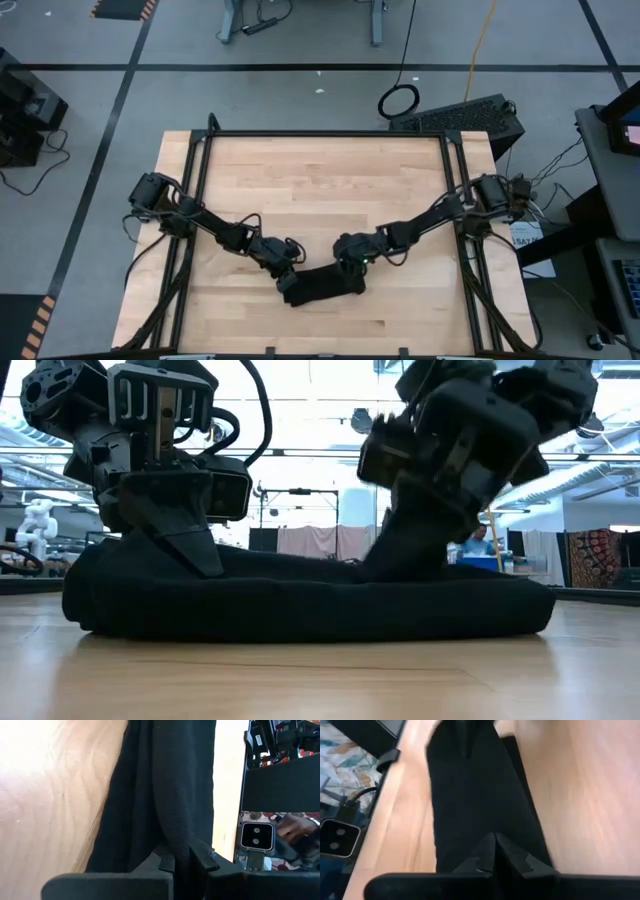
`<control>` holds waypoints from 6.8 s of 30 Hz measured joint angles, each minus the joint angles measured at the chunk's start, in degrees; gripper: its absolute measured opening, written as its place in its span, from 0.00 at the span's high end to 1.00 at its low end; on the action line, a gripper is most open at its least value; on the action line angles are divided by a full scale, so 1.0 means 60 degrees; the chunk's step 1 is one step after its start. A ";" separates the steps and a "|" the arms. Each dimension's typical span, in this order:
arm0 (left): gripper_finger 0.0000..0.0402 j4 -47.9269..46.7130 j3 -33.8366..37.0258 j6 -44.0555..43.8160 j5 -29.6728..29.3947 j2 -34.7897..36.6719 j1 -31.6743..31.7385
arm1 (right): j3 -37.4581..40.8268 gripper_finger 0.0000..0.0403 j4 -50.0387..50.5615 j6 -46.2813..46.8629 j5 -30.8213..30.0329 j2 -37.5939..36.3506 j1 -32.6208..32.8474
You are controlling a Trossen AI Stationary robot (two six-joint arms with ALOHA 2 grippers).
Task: Roll towel
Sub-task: Roll the black microfiber towel, then return to Home Position
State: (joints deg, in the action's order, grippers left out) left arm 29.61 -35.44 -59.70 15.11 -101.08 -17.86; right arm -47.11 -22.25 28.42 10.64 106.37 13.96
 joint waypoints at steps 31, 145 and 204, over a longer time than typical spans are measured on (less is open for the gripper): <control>0.59 -0.3564 -0.0061 0.1151 -0.1538 0.4853 0.0960 | -0.0025 1.00 0.0183 0.0903 -0.0021 0.0553 -0.0024; 0.98 -0.2175 0.4272 0.7051 -0.6988 0.7763 0.0410 | 0.7734 1.00 -0.2479 -0.3067 -0.2085 -0.9183 -0.1437; 1.00 -0.4197 0.5854 1.0354 -0.6881 1.6841 -0.0887 | 0.7719 1.00 0.2160 -0.4339 -0.0799 -1.6600 -0.1433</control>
State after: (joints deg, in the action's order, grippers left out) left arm 4.43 -0.32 2.43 -26.18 -0.03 -23.18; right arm -0.80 -9.29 2.39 5.85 6.77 5.36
